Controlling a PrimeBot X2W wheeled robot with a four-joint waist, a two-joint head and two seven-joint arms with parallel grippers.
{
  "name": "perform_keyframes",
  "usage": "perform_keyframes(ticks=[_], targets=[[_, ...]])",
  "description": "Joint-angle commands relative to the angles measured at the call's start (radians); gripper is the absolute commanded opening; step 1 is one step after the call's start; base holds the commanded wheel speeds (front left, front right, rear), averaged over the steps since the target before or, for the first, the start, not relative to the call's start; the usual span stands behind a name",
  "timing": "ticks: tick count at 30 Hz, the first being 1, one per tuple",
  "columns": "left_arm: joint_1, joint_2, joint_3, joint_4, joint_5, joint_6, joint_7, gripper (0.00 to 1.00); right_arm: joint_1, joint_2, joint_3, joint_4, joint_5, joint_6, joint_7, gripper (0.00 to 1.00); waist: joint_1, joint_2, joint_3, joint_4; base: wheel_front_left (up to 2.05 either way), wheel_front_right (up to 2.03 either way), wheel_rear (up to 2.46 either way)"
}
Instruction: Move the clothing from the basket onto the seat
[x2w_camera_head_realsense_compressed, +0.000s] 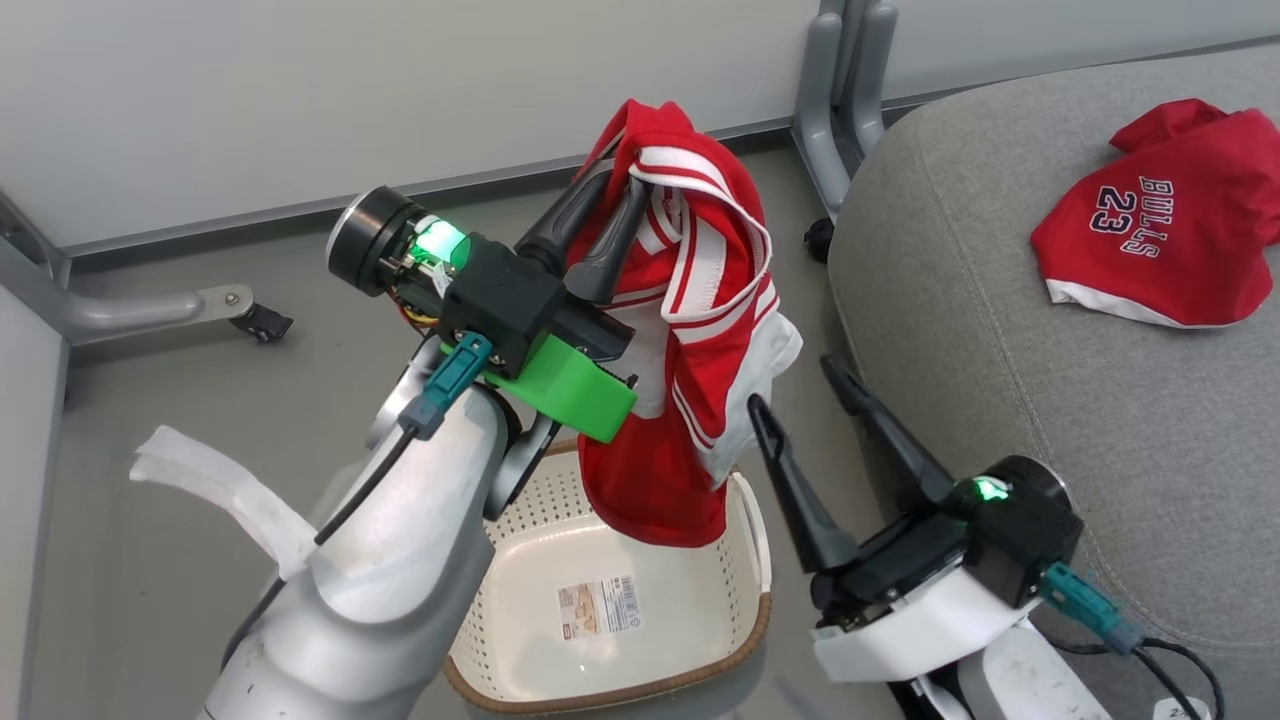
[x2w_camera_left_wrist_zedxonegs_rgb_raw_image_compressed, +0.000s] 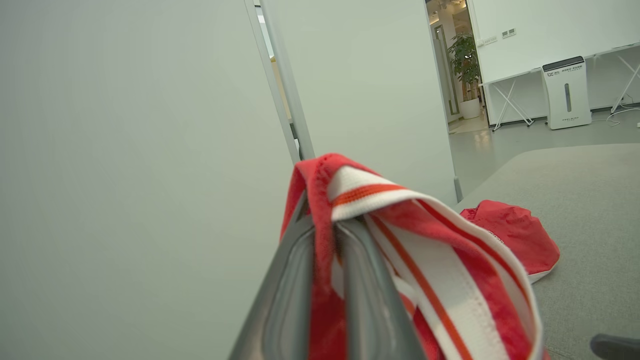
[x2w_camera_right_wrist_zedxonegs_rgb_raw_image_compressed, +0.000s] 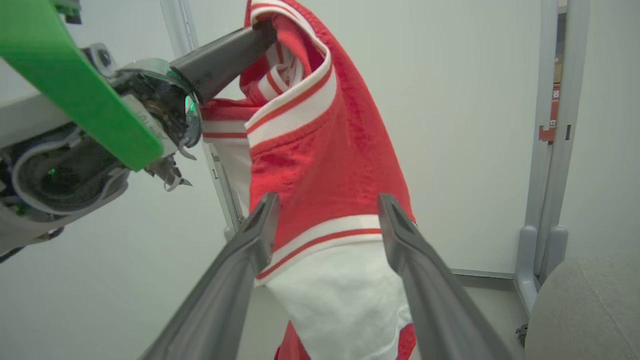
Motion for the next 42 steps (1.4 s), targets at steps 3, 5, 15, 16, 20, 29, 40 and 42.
perform_keyframes(ticks=[3,5,15,16,20,29,40,42], targets=[[-0.023,-0.008,0.001,-0.004,0.01,0.0,0.0,0.0,-0.016,-0.003,0.044,0.003,0.016,-0.001,-0.002,1.0,0.0,0.0,0.013,0.007,0.0,0.0,0.0],[-0.026,-0.011,-0.002,-0.006,0.011,0.001,0.0,0.0,-0.027,-0.003,0.067,0.013,0.019,-0.001,-0.002,1.0,0.0,0.0,0.018,0.011,0.0,0.0,0.0],[-0.035,-0.024,-0.048,-0.042,-0.006,0.011,0.0,0.0,-0.131,-0.003,0.066,0.122,-0.037,-0.001,-0.002,1.0,0.0,0.0,0.055,0.038,0.0,0.0,0.0],[-0.035,-0.025,-0.056,-0.045,-0.01,0.013,0.0,0.0,-0.147,-0.003,0.061,0.131,-0.051,-0.001,-0.002,1.0,0.0,0.0,0.06,0.041,0.0,0.0,0.0],[-0.031,-0.026,-0.079,-0.048,-0.024,0.02,0.0,0.0,-0.195,-0.003,0.03,0.158,-0.092,-0.001,-0.002,1.0,0.0,0.0,0.074,0.054,0.0,0.0,0.0],[-0.023,-0.027,-0.129,-0.052,-0.057,0.043,0.0,0.0,-0.237,-0.003,-0.026,0.221,-0.088,-0.001,-0.002,0.0,0.0,0.0,0.091,0.067,0.0,0.0,0.0],[-0.021,-0.027,-0.144,-0.029,-0.065,0.048,0.0,0.0,-0.238,-0.003,-0.035,0.215,-0.06,-0.001,-0.002,0.0,0.0,0.0,0.096,0.055,0.0,0.0,0.0],[-0.021,-0.027,-0.146,-0.023,-0.064,0.046,0.0,0.0,-0.236,-0.003,-0.036,0.212,-0.058,-0.001,-0.002,0.0,0.0,0.0,0.097,0.054,0.0,0.0,0.0]])
